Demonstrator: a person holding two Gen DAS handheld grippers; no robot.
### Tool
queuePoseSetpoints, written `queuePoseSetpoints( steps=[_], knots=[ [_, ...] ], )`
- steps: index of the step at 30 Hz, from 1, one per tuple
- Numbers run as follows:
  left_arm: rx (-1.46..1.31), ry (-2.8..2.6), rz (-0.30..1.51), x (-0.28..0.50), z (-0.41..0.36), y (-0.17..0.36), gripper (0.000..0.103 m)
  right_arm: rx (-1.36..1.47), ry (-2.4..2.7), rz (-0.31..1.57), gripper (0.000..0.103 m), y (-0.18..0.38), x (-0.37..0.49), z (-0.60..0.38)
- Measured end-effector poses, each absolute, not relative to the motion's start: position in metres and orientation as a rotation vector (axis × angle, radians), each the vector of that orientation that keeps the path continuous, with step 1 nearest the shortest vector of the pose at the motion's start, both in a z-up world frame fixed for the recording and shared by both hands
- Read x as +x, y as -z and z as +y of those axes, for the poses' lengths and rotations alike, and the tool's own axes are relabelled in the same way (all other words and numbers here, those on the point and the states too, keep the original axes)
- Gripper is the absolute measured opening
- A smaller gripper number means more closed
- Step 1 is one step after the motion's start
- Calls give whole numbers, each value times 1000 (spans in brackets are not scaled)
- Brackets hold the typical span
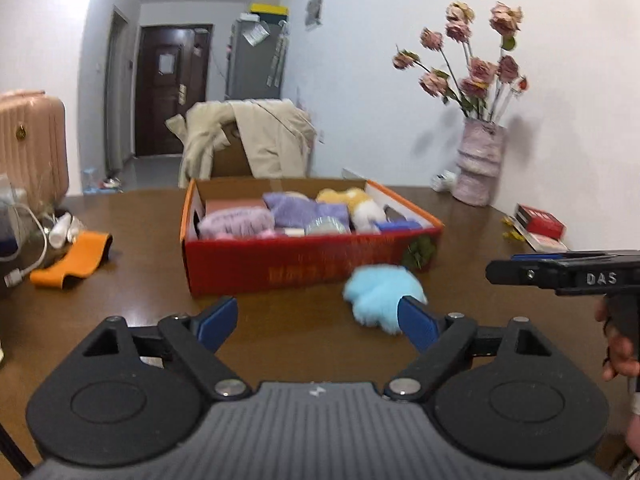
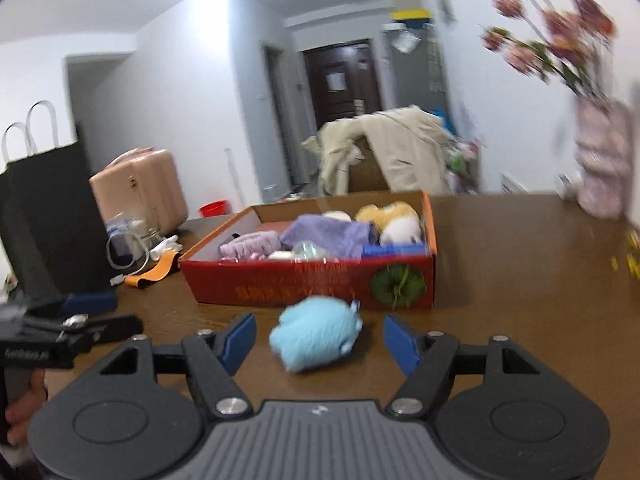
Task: Organize soft objects
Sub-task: 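Move both tools back over the light-blue plush toy, then grasp the light-blue plush toy with both grippers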
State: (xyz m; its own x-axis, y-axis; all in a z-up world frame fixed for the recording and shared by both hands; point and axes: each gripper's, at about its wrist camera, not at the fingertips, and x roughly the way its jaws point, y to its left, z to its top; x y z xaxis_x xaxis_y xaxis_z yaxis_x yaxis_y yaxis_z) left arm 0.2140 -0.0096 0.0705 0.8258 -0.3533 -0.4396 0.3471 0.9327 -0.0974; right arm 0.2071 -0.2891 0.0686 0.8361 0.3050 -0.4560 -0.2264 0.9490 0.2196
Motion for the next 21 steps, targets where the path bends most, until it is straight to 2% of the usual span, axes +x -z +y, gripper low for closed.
queuePoseSetpoints(
  steps=[12, 14, 16, 21],
  knots=[
    [-68, 425, 526, 200, 17, -55, 89, 170, -159, 570, 70, -57, 189, -267],
    [-84, 436, 547, 208, 8, -50, 88, 179, -169, 579, 68, -53, 194, -263],
    [-112, 447, 573, 221, -3, -45, 87, 195, -172, 588, 61, -47, 200, -261],
    [-77, 464, 578, 257, -27, -42, 78, 248, -176, 614, 57, -33, 223, -261]
  ],
)
